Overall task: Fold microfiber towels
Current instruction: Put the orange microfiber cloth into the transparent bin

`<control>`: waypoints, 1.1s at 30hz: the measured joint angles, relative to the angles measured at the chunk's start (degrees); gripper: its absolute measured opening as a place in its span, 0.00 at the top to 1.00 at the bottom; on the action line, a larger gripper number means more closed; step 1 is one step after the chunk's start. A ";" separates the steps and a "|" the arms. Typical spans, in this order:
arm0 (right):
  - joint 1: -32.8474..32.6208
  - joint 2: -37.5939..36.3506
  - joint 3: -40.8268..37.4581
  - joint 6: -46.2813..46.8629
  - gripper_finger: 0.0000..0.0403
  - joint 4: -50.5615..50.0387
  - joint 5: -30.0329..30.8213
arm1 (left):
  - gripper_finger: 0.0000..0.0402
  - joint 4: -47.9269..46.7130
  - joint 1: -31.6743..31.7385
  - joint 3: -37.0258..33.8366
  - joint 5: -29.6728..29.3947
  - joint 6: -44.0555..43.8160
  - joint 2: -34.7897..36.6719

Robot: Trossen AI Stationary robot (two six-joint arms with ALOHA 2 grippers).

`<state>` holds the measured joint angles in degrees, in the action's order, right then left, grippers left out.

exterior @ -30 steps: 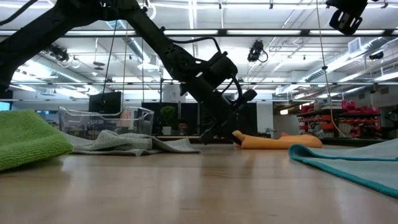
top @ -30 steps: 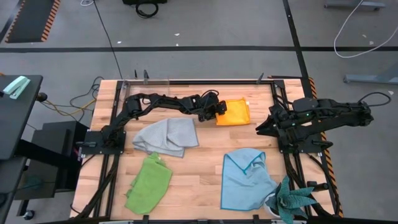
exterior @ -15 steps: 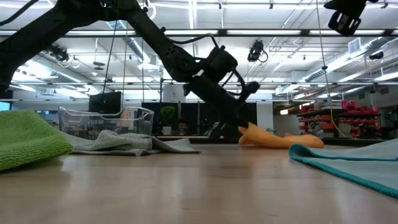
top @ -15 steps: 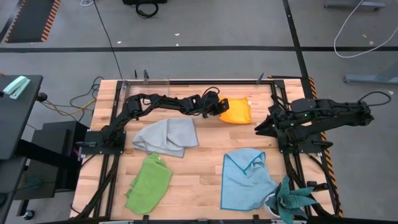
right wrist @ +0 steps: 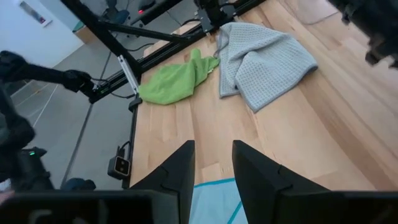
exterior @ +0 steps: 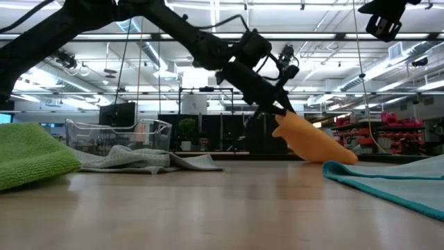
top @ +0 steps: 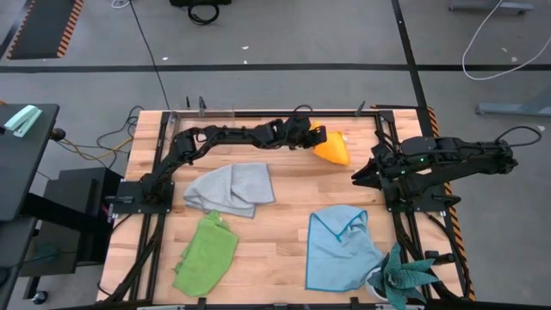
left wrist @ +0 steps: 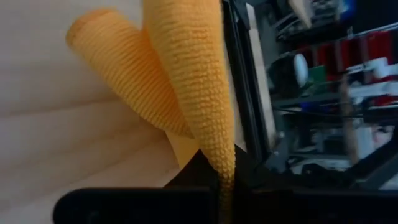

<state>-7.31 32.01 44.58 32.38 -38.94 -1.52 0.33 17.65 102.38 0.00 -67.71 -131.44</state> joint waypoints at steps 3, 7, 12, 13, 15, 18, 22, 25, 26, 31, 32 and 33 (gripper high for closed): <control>0.00 0.00 0.00 0.45 0.71 -0.24 0.80 | 0.97 -7.93 0.91 5.33 -0.22 3.53 0.02; 0.04 0.00 0.00 0.44 0.72 -0.73 1.53 | 0.98 -18.04 2.29 12.50 -0.39 8.70 0.09; 0.04 -0.01 0.00 0.14 0.73 -0.80 2.14 | 0.98 -30.02 4.40 21.93 -0.43 12.97 0.17; 0.04 -0.02 0.00 0.13 0.73 -0.90 2.80 | 0.98 -32.54 4.82 23.66 -0.43 13.90 0.17; 0.04 -0.02 0.00 0.09 0.74 -1.59 4.26 | 0.98 -37.90 5.51 27.14 -0.43 15.24 0.17; 0.04 0.00 0.00 -0.61 0.75 -1.99 5.58 | 0.98 -45.81 6.34 32.43 -0.44 17.12 0.21; 0.04 0.00 0.00 -2.24 0.75 -2.07 5.62 | 0.98 -52.14 7.46 31.32 -0.47 17.60 3.29; 0.04 -0.01 0.00 -3.01 0.76 -2.19 5.65 | 0.98 -61.39 8.40 32.01 -1.95 17.59 4.98; 0.04 0.00 0.00 -3.28 0.76 -2.16 5.71 | 0.98 -63.77 8.74 32.33 -2.81 17.55 5.52; 0.07 0.02 0.00 -4.52 0.78 -2.18 5.82 | 0.98 -72.09 9.67 32.60 -6.83 17.42 8.95; 0.07 0.10 0.00 -4.54 0.78 -2.18 5.81 | 0.98 -73.65 9.98 32.60 -7.26 17.41 9.63; 0.07 0.18 0.00 -4.73 0.78 -2.18 5.80 | 0.98 -74.86 10.23 32.60 -7.90 17.40 10.30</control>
<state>-7.25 32.19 44.58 27.65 -41.12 4.27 -74.53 27.87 134.98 -7.89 -50.30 -121.14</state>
